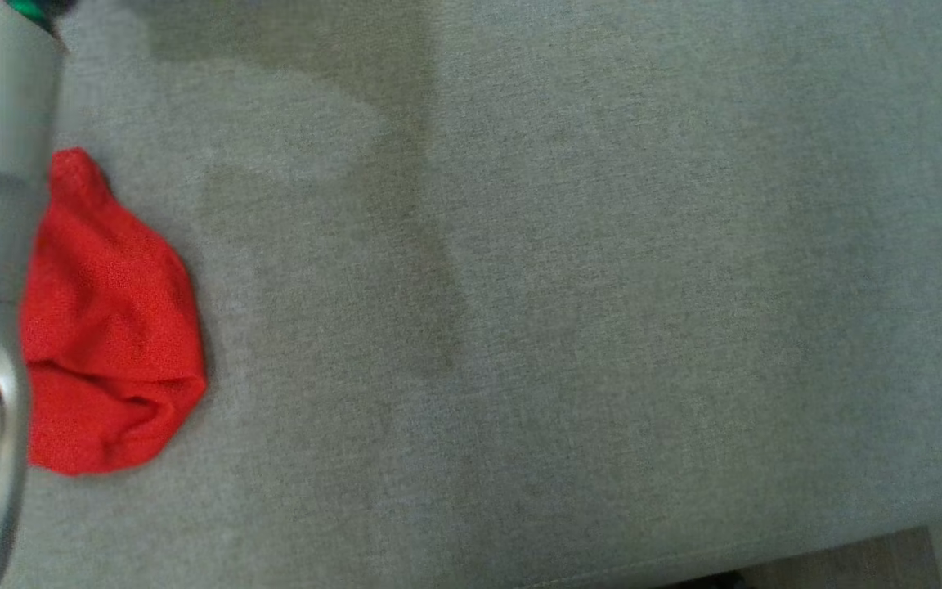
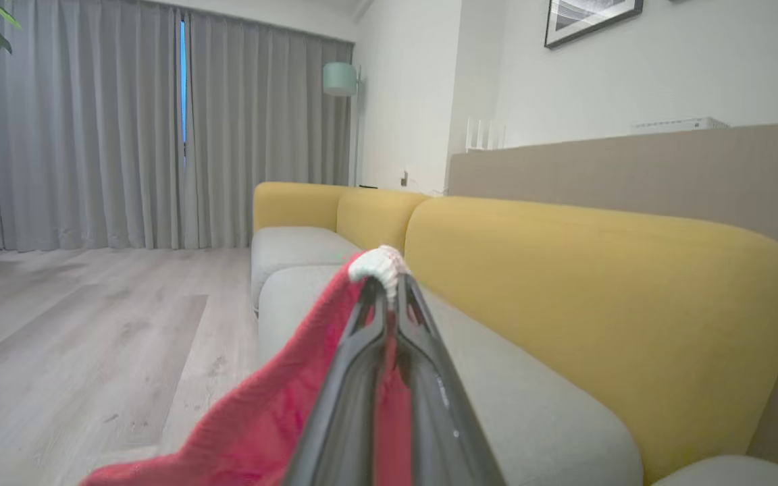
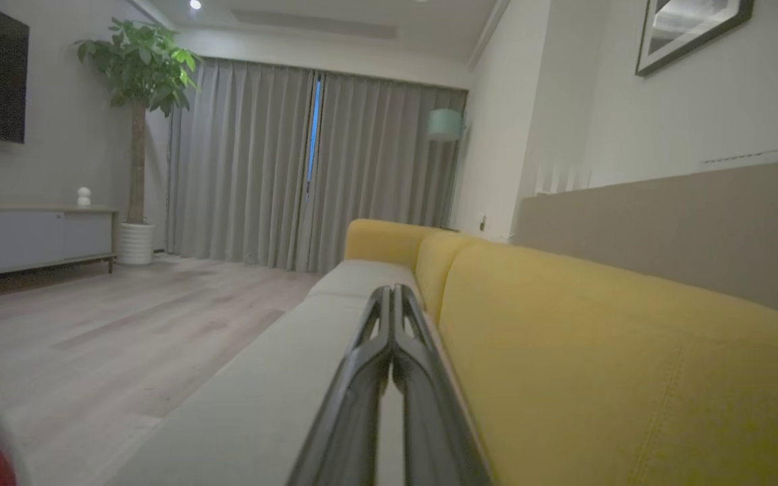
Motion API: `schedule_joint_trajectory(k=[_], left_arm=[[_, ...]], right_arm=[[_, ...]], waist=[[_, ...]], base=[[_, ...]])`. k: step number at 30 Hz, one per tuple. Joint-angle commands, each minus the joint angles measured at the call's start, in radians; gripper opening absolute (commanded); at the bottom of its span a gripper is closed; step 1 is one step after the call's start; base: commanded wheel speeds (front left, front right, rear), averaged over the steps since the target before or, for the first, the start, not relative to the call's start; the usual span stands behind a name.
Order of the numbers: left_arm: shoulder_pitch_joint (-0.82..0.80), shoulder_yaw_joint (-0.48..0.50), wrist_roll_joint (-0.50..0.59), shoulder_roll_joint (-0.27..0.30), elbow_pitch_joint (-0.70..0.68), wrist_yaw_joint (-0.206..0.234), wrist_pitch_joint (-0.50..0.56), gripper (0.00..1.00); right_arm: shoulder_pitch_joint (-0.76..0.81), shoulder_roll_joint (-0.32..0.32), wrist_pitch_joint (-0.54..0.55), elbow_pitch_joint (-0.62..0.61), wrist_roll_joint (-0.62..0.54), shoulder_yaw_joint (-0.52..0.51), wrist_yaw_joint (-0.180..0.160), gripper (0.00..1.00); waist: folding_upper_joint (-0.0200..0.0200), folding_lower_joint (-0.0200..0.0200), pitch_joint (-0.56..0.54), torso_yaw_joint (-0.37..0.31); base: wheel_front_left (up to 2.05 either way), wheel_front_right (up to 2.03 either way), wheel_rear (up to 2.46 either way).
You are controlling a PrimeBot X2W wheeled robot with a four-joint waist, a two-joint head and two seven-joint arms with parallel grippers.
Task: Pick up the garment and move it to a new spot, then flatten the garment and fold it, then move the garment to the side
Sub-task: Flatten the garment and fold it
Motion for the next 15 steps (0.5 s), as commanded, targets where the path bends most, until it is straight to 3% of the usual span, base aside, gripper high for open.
schedule_joint_trajectory(k=[1,10,11,12,15], left_arm=[[-0.034,0.011,0.001,0.031,-0.019,-0.008,-0.021,0.00],[-0.002,-0.070,-0.015,0.014,0.061,-0.028,-0.082,0.00],[0.000,-0.079,-0.018,0.012,0.065,-0.028,-0.081,0.00],[0.003,-0.088,-0.021,0.009,0.068,-0.029,-0.082,0.00],[0.010,-0.113,-0.037,-0.008,0.069,-0.030,-0.082,0.00]], right_arm=[[0.001,0.018,-0.012,-0.014,0.007,0.014,0.003,0.00],[0.114,0.033,-0.033,0.040,0.098,0.024,0.003,0.00],[0.131,0.037,-0.033,0.026,0.105,0.017,0.003,0.72],[0.152,0.044,-0.033,0.018,0.116,0.010,0.003,1.00],[0.213,0.068,-0.033,-0.013,0.141,-0.005,0.003,1.00]], waist=[[0.0001,-0.0005,0.001,0.003],[0.0001,-0.0005,-0.056,-0.002],[0.0001,-0.0005,-0.066,-0.008],[0.0001,-0.0005,-0.077,-0.016],[0.0001,-0.0005,-0.109,-0.043]], base=[[0.00,0.00,0.00],[0.00,0.00,0.00],[0.00,0.00,0.00],[0.00,0.00,0.00],[0.00,0.00,0.00]])
